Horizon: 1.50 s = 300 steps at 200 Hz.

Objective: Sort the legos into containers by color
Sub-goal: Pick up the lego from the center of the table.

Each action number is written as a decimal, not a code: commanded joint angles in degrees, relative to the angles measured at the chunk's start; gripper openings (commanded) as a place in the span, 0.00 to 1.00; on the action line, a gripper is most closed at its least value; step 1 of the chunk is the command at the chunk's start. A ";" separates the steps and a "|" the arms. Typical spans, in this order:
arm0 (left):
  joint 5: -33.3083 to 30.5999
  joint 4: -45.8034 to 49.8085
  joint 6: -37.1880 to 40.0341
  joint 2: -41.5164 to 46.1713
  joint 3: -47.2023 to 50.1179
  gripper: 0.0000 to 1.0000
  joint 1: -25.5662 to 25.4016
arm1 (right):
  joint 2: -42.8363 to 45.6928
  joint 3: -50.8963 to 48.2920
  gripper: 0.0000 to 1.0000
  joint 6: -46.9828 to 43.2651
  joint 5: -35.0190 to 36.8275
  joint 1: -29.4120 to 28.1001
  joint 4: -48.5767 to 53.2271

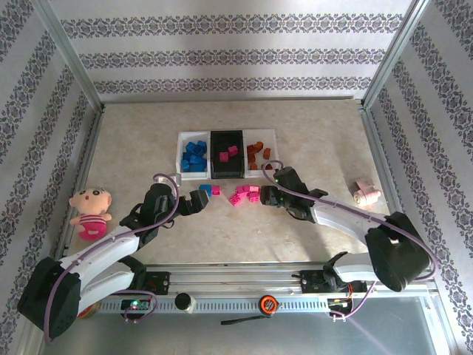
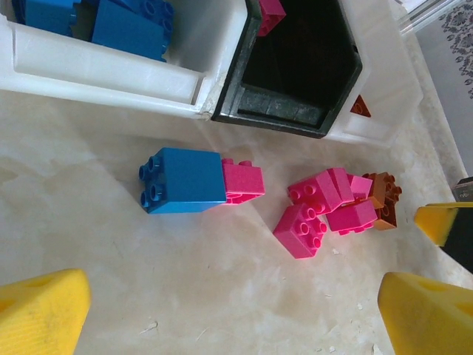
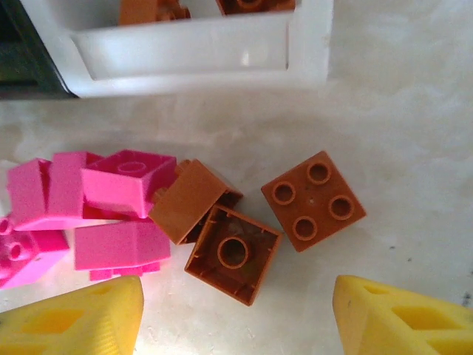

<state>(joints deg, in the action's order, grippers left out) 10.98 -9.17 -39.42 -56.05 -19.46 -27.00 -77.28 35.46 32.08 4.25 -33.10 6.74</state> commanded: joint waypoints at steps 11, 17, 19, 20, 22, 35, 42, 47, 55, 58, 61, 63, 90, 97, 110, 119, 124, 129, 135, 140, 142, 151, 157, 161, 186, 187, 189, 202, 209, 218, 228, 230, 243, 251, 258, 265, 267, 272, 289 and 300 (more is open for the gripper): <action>0.64 -2.89 -0.75 0.02 0.61 1.00 -0.66 | -4.90 -1.22 0.69 2.82 -2.00 0.74 -4.91; 0.73 -2.81 -0.74 0.14 0.58 1.00 -0.60 | -5.42 -1.27 0.69 2.74 -1.91 0.84 -6.29; 0.76 -2.79 -0.70 0.17 0.59 1.00 -0.66 | -5.60 -1.27 0.69 2.73 -1.91 0.89 -6.63; 0.78 -2.74 -0.68 0.16 0.58 1.00 -0.67 | -5.69 -1.27 0.69 2.69 -1.89 0.91 -6.82; 0.66 -2.71 -0.66 0.24 0.59 1.00 -0.63 | -5.87 -1.27 0.69 2.59 -1.88 0.93 -7.09; 0.49 -2.30 -0.60 0.47 0.58 1.00 -0.59 | -7.20 -0.48 0.69 2.41 -1.59 1.19 -7.91; 0.50 -2.26 -0.53 0.50 0.59 1.00 -0.68 | -8.05 0.07 0.69 2.30 -1.27 1.28 -7.86; 0.49 -2.19 -0.49 0.51 0.59 1.00 -0.68 | -8.55 0.24 0.69 2.29 -1.07 1.44 -7.88; 0.39 -2.17 -0.50 0.67 0.63 1.00 -0.60 | -9.14 0.47 0.68 2.37 -0.53 1.59 -8.12; 0.45 -2.17 -0.54 0.68 0.59 1.00 -0.64 | -9.32 0.48 0.68 2.45 -0.35 1.65 -8.19; 0.47 -2.19 -0.51 0.69 0.61 1.00 -0.61 | -9.45 0.44 0.68 2.46 -0.10 1.72 -8.34; 0.47 -2.17 -0.51 0.73 0.67 1.00 -0.60 | -9.49 0.41 0.68 2.51 -0.01 1.77 -8.44; 0.39 -2.17 -0.63 0.77 0.90 1.00 -0.63 | -11.21 0.52 0.67 2.47 0.71 2.50 -9.31; 0.42 -2.26 -0.65 0.77 0.92 1.00 -0.60 | -11.76 0.65 0.67 2.32 0.67 2.69 -9.60; 0.43 -2.32 -0.75 0.81 1.03 1.00 -0.64 | -12.49 0.66 0.65 1.92 0.69 2.87 -9.97; 0.47 -2.34 -0.74 0.79 1.00 1.00 -0.61 | -12.80 0.51 0.62 1.64 0.39 2.87 -10.37; 0.51 -2.27 -0.75 0.80 0.98 1.00 -0.59 | -12.82 0.41 0.60 1.64 0.19 2.87 -10.31; 0.46 -2.26 -0.75 0.80 0.95 1.00 -0.61 | -12.77 0.20 0.57 1.61 -0.12 2.87 -10.38; 0.55 -2.26 -0.75 0.77 0.99 1.00 -0.61 | -12.64 -0.06 0.55 1.61 -0.46 2.79 -10.49; 0.58 -2.26 -0.75 0.77 0.94 1.00 -0.62 | -12.21 -0.39 0.52 1.59 -0.70 2.71 -10.60; 0.65 -2.26 -0.75 0.79 0.90 1.00 -0.67 | -12.09 -0.57 0.51 1.59 -0.73 2.65 -10.65; 0.57 -2.17 -0.73 0.85 0.85 1.00 -0.59 | -11.20 -1.21 0.47 1.51 -1.04 2.40 -10.61; 0.61 -2.23 -0.65 0.77 0.84 1.00 -0.68 | -10.62 -1.71 0.44 1.46 -1.14 2.14 -10.49; 0.61 -2.26 -0.65 0.73 0.83 1.00 -0.63 | -10.07 -1.99 0.42 1.41 -1.16 1.97 -10.37; 0.60 -2.60 -0.70 0.55 0.85 1.00 -0.66 | -6.57 -3.96 0.34 1.77 -1.76 0.49 -8.80; 0.57 -2.60 -0.72 0.53 0.88 1.00 -0.62 | -6.40 -4.07 0.34 1.81 -1.77 0.41 -8.69; 0.61 -2.61 -0.74 0.58 0.84 1.00 -0.65 | -5.94 -4.28 0.34 1.84 -1.79 0.16 -8.44; 0.79 -2.86 -0.75 0.43 0.85 1.00 -0.64 | -2.79 -5.47 0.32 2.08 -1.66 -1.25 -6.90; 0.72 -2.86 -0.79 0.34 0.85 1.00 -0.61 | -0.78 -6.01 0.32 2.27 -1.64 -2.10 -5.90; 0.80 -2.96 -0.78 0.29 0.92 1.00 -0.66 | 2.05 -6.60 0.31 2.50 -1.70 -3.03 -4.67; 0.78 -3.19 -0.75 0.18 1.02 1.00 -0.65 | 5.17 -6.66 0.31 2.55 -1.93 -3.92 -3.22; 0.77 -3.26 -0.79 0.23 1.08 1.00 -0.67 | 5.79 -6.57 0.31 2.55 -1.96 -4.06 -2.90; 0.76 -3.55 -0.90 0.05 1.09 1.00 -0.60 | 9.19 -5.43 0.30 2.08 -2.27 -4.36 -1.20; 0.83 -3.73 -0.98 -0.22 1.09 1.00 -0.64 | 10.61 -4.17 0.30 1.67 -2.26 -4.32 -0.37; 0.91 -3.96 -1.05 -0.44 1.02 1.00 -0.68 | 11.15 -2.81 0.30 1.10 -1.91 -4.24 -0.10; 1.10 -4.19 -1.23 -0.74 1.06 1.00 -0.64 | 11.03 -1.05 0.30 0.27 -1.88 -3.82 0.15; 1.11 -4.32 -1.26 -0.84 1.09 1.00 -0.65 | 10.79 -0.49 0.30 -0.08 -1.94 -3.64 0.12; 1.19 -4.43 -1.34 -1.06 1.09 0.99 -0.63 | 10.04 1.06 0.30 -0.79 -2.24 -3.09 0.18; 1.56 -4.67 -1.75 -1.81 1.14 1.00 -0.59 | 5.26 7.66 0.30 -3.14 -3.18 -0.81 -0.03; 1.88 -4.86 -2.03 -2.04 1.23 1.00 -0.60 | 1.27 11.40 0.29 -4.09 -3.51 1.11 -0.94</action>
<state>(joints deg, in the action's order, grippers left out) 11.92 -10.20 -39.99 -57.54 -19.29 -27.00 -70.22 39.13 31.62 1.76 -35.16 6.44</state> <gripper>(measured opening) 0.997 0.304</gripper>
